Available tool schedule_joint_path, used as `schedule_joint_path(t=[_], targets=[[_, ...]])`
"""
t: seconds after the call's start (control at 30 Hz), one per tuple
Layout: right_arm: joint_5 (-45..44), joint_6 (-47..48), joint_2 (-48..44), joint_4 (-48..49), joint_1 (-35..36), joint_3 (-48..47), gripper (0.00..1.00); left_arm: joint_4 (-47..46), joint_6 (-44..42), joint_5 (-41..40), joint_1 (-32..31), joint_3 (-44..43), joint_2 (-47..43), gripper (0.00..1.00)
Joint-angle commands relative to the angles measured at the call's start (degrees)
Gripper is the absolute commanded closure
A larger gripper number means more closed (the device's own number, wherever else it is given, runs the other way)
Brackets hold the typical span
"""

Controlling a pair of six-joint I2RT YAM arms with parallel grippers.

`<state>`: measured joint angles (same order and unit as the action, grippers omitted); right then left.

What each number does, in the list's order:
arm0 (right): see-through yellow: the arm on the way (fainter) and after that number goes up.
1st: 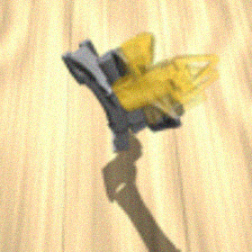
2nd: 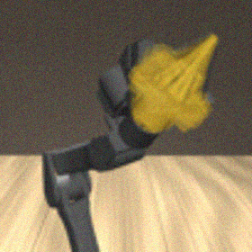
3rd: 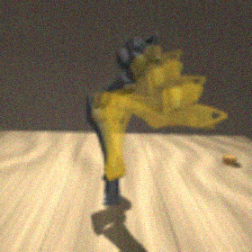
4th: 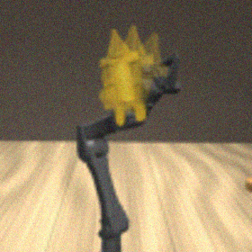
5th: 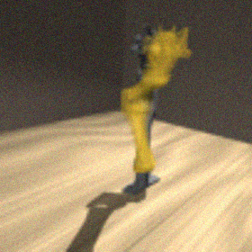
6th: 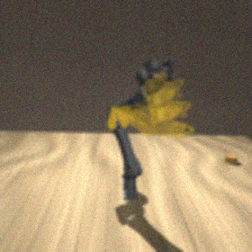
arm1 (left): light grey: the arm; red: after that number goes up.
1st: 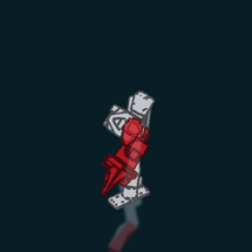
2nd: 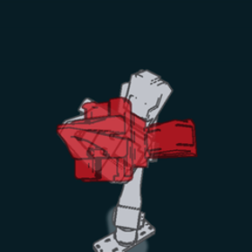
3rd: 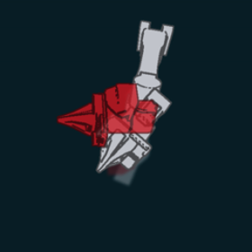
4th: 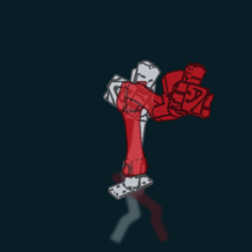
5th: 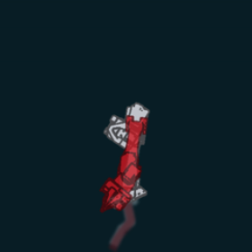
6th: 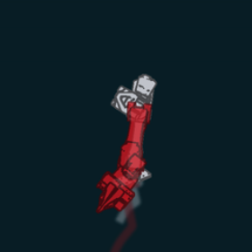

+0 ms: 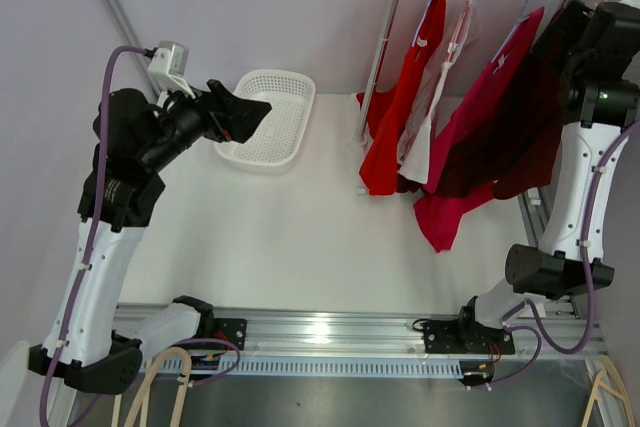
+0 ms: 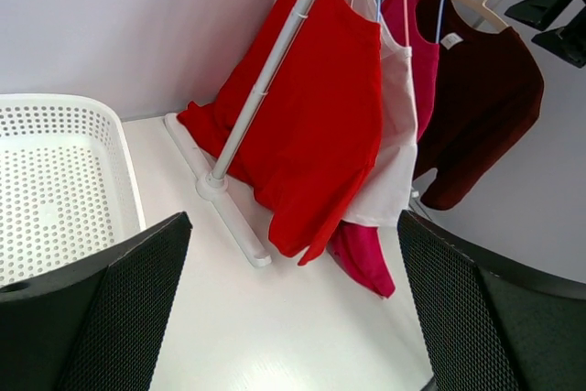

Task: Remove the t-shirt from the hanger

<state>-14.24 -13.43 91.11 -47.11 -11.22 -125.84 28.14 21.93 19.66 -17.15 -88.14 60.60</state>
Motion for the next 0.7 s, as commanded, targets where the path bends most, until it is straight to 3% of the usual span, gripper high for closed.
schedule_joint_path(t=[0.0, 0.3, 0.67], targets=[[2.4, 1.3, 2.6, 2.9, -1.2, -0.4, 0.1, 2.0, -2.4, -1.7, -0.5, -0.3, -1.0, 0.0], [0.3, 4.4, 6.5, 7.2, -1.5, -2.2, 0.17, 0.8, -3.0, -3.4, -0.5, 7.4, -6.1, 0.0], [0.0, 8.2, 8.5, 6.9, -1.3, -5.9, 0.16, 0.0, -2.0, -0.9, -0.4, 9.2, -5.6, 0.01]])
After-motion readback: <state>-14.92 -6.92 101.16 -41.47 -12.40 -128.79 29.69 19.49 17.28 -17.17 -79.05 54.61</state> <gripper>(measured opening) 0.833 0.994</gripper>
